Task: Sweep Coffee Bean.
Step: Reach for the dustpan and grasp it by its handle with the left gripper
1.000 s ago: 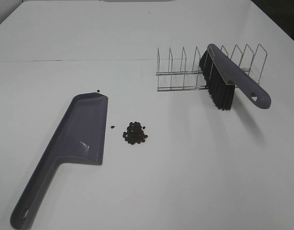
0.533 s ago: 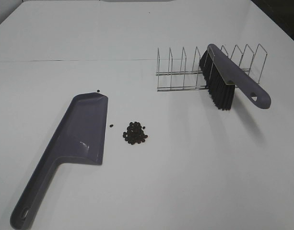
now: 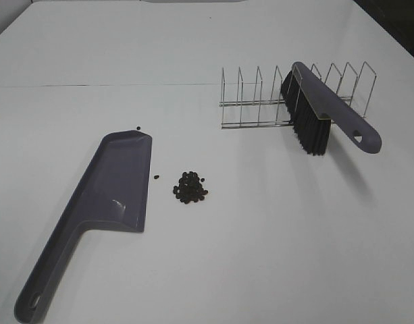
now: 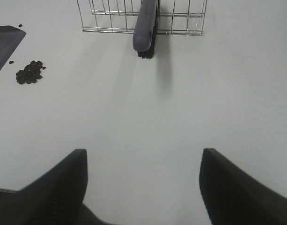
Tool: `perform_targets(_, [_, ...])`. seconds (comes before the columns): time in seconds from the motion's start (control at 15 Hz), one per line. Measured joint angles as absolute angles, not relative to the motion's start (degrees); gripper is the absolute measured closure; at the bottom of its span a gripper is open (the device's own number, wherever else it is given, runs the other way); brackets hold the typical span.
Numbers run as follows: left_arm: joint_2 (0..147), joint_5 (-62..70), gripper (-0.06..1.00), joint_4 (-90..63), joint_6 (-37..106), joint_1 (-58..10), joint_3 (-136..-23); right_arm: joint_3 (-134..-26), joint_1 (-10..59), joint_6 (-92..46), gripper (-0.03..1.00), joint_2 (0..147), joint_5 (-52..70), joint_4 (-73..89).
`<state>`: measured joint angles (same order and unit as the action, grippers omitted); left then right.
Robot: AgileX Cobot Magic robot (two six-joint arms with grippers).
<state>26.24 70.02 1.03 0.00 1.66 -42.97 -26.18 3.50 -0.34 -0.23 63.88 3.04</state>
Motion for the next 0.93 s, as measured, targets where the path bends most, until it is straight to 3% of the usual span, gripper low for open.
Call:
perform_targets(0.8, [58.1, 67.38, 0.05, -6.99, 0.52, 1.66, -46.81, -26.18, 3.5, -0.34, 0.38, -0.23, 63.88, 3.04])
perform_targets(0.93, [62.62, 65.72, 0.05, -6.3, -1.38, -3.09, -46.81, -26.18, 3.5, -0.34, 0.38, -0.23, 63.88, 3.04])
